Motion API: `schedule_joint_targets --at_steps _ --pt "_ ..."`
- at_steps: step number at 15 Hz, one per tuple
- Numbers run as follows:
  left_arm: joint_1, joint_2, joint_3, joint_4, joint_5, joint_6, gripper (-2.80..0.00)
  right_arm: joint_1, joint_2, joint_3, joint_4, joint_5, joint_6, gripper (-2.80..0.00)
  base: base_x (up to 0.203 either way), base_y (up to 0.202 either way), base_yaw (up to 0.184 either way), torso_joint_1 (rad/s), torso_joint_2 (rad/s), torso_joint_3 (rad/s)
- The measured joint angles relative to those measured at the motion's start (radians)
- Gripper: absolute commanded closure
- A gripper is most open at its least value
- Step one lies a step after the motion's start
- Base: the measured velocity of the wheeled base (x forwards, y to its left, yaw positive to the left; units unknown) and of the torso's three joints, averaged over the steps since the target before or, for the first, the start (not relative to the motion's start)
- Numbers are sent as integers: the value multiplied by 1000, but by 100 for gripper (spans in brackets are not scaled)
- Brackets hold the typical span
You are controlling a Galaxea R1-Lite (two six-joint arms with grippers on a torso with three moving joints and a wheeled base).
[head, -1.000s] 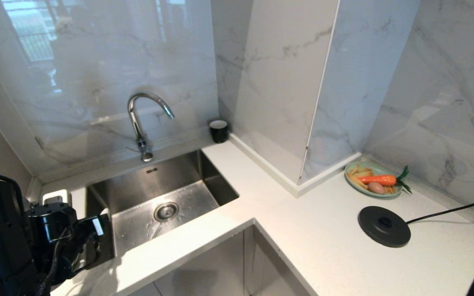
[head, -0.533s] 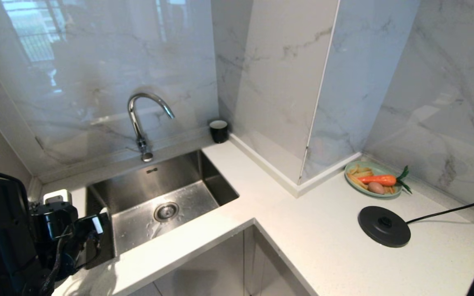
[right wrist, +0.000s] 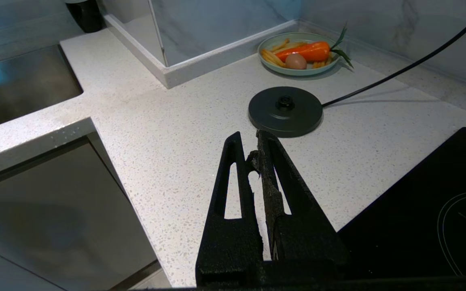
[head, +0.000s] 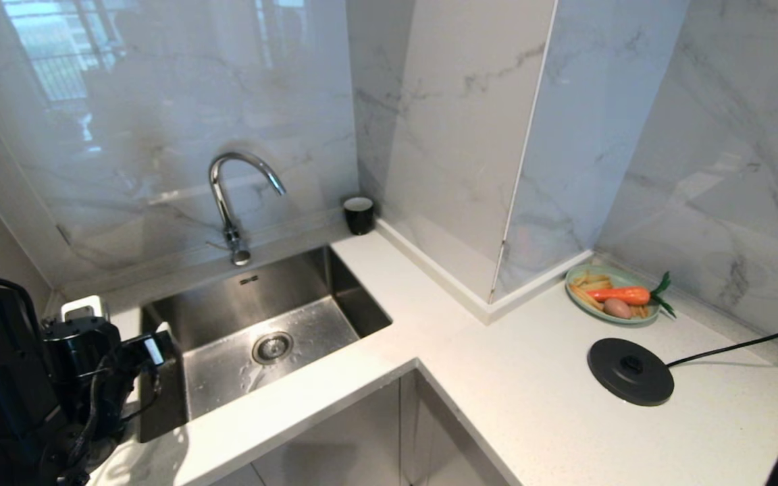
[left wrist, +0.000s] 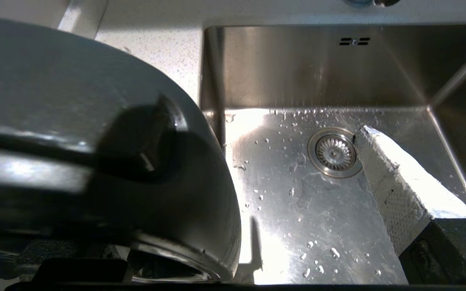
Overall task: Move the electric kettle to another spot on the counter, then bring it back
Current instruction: Grab the kettle
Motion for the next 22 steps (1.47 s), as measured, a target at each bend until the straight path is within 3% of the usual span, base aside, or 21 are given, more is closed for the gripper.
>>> schedule_joint_targets --at_steps 14,15,22 --pt "9 0 -4 -2 2 16 -280 0 0 0 0 0 0 0 0 0 0 0 0 0" --pt "9 0 -4 -2 2 16 0 0 0 0 0 0 0 0 0 0 0 0 0 0" --pt "7 2 3 0 -10 16 0 0 0 0 0 0 0 0 0 0 0 0 0 0"
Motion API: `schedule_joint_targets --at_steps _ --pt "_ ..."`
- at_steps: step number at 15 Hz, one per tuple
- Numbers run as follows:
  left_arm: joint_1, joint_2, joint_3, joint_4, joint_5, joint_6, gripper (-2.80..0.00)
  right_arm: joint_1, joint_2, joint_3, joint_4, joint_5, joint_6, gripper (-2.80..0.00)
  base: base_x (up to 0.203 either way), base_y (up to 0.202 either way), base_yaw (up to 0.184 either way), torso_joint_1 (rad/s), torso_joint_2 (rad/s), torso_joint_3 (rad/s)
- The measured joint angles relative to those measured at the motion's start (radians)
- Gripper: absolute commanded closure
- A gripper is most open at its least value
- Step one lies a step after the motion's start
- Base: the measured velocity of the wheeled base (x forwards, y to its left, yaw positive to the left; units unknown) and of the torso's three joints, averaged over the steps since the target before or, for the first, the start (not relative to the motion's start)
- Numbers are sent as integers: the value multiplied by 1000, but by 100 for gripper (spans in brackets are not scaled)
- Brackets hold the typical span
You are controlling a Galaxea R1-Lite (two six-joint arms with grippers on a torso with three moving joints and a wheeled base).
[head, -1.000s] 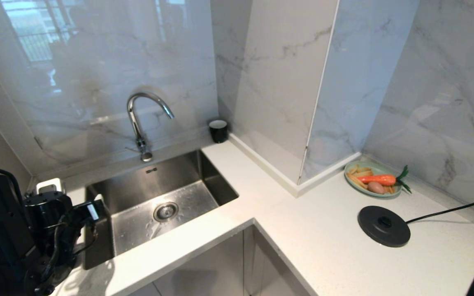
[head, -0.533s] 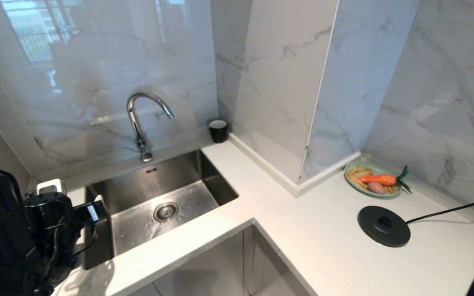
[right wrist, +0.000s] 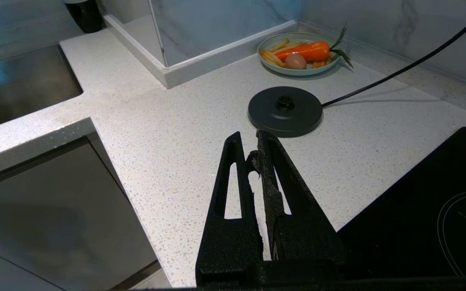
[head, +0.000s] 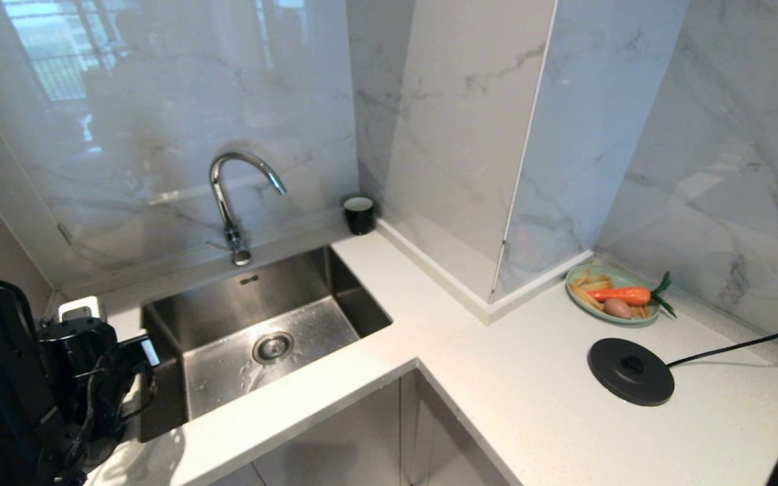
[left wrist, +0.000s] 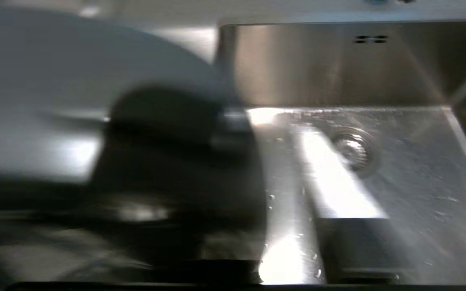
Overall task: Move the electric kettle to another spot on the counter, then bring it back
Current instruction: Grab the kettle
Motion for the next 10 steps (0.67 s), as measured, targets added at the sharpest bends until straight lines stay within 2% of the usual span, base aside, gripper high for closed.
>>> schedule_joint_targets --at_steps 10 --pt "-3 -3 -10 1 -5 0 0 0 0 0 0 0 0 0 0 0 0 0 0 0"
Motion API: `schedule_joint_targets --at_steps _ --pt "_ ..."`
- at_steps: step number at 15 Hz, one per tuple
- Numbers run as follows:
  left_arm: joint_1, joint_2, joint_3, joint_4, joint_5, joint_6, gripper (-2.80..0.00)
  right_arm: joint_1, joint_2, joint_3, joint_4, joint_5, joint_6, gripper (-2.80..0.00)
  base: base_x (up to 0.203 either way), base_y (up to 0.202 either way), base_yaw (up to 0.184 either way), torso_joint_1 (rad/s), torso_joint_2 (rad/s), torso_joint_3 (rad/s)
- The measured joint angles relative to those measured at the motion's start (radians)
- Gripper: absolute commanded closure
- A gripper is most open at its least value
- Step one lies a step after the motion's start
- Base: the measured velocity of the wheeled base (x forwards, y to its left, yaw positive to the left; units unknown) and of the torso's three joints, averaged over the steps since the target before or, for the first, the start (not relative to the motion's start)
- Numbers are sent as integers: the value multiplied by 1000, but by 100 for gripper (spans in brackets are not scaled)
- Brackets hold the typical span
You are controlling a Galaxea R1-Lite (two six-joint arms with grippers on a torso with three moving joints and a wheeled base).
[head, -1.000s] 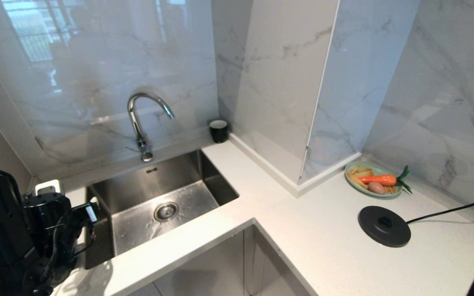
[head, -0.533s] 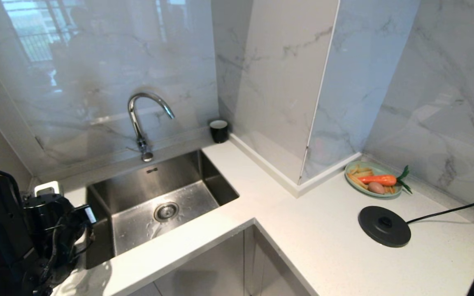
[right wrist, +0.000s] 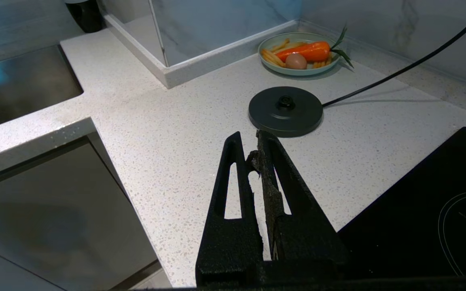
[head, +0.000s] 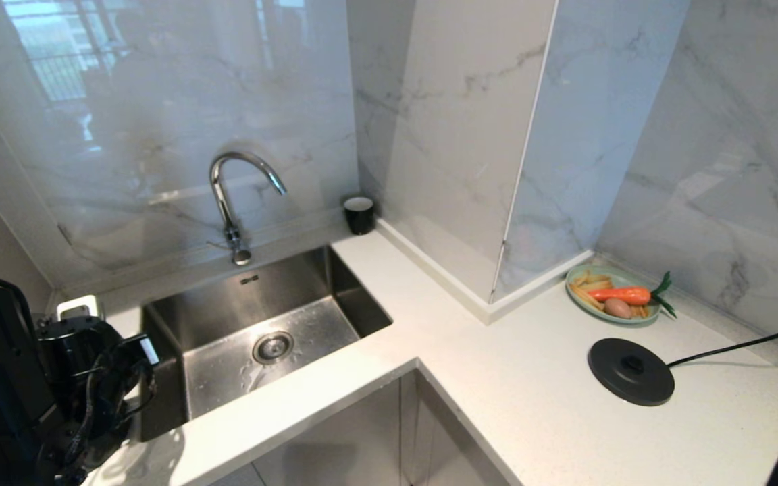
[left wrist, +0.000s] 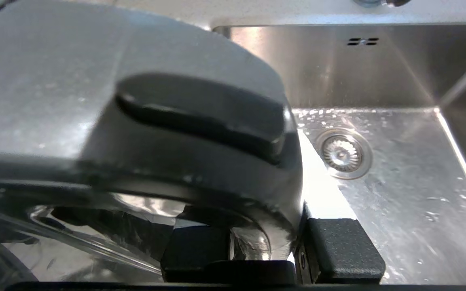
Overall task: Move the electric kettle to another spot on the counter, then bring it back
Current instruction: Grab the kettle, then place it on the power base
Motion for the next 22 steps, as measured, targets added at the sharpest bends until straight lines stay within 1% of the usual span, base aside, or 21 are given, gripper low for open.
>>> schedule_joint_targets --at_steps 9,11,12,13,15,16,20,22 --pt "-21 -83 13 -1 0 36 0 0 0 0 0 0 0 0 0 0 0 0 0 0" --pt "-37 -108 13 -2 -2 40 0 0 0 0 0 0 0 0 0 0 0 0 0 0" --pt "-50 -126 17 3 -14 41 0 0 0 0 0 0 0 0 0 0 0 0 0 0" --pt "-65 -150 30 30 -38 40 0 0 0 0 0 0 0 0 0 0 0 0 0 0" --pt "-98 -212 65 89 -110 38 0 0 0 0 0 0 0 0 0 0 0 0 0 0" --pt "-118 -248 76 117 -129 38 0 0 0 0 0 0 0 0 0 0 0 0 0 0" --pt "-208 -394 88 240 -169 38 0 0 0 0 0 0 0 0 0 0 0 0 0 0" --pt "-260 -435 88 254 -181 36 0 0 0 0 0 0 0 0 0 0 0 0 0 0"
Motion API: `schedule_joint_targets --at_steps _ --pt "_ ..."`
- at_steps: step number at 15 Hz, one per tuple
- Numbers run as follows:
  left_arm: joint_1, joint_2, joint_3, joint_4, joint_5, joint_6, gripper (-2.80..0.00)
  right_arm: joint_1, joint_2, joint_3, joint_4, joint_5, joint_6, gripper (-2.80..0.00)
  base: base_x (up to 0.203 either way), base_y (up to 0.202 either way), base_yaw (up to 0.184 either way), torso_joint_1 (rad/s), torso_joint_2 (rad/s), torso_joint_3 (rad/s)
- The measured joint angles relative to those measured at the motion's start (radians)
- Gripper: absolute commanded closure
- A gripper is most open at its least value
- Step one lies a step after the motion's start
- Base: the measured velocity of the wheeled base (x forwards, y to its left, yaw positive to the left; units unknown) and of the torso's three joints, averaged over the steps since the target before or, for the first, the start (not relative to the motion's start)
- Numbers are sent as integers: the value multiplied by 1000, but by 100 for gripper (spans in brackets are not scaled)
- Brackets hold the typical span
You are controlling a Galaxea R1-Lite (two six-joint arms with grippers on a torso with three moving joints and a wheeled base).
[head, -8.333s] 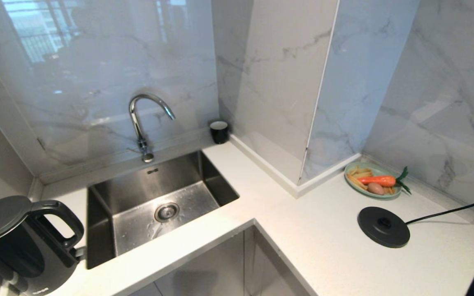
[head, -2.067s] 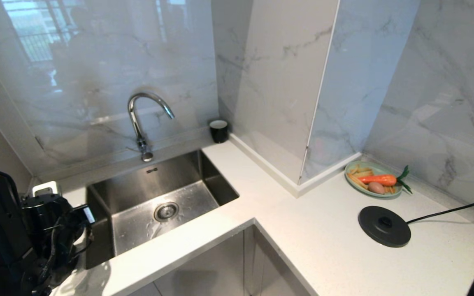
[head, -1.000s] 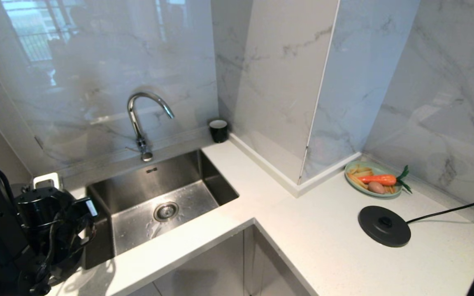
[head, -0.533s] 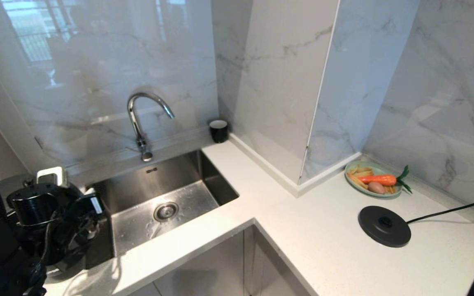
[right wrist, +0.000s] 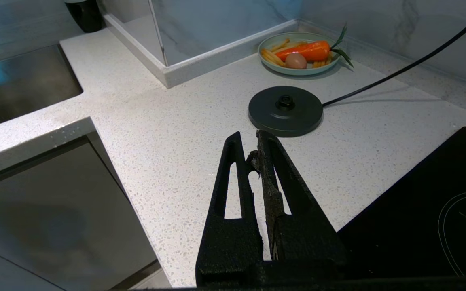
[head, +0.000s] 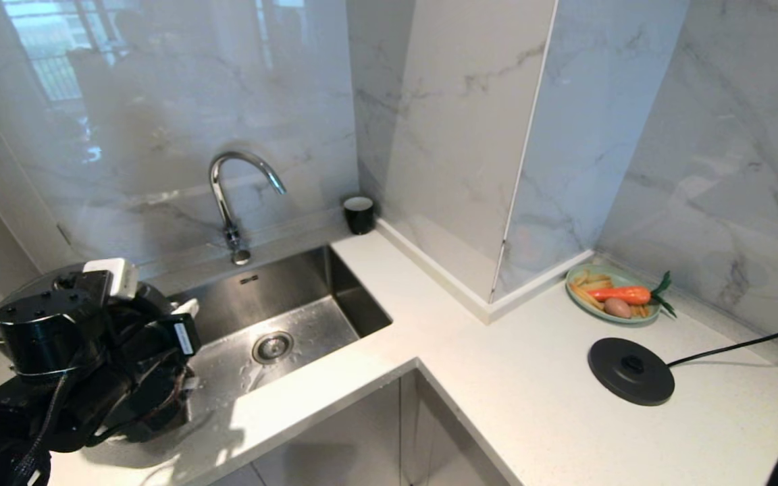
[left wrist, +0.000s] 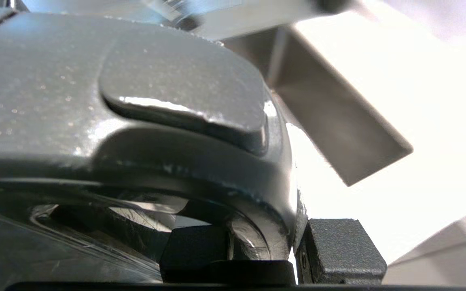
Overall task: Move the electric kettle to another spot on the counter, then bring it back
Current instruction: Place it on the power base
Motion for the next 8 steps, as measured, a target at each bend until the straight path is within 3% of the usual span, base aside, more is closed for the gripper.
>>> schedule_joint_targets --at_steps 8 --pt "-70 -57 25 -5 -1 33 0 0 0 0 0 0 0 0 0 0 0 0 0 0"
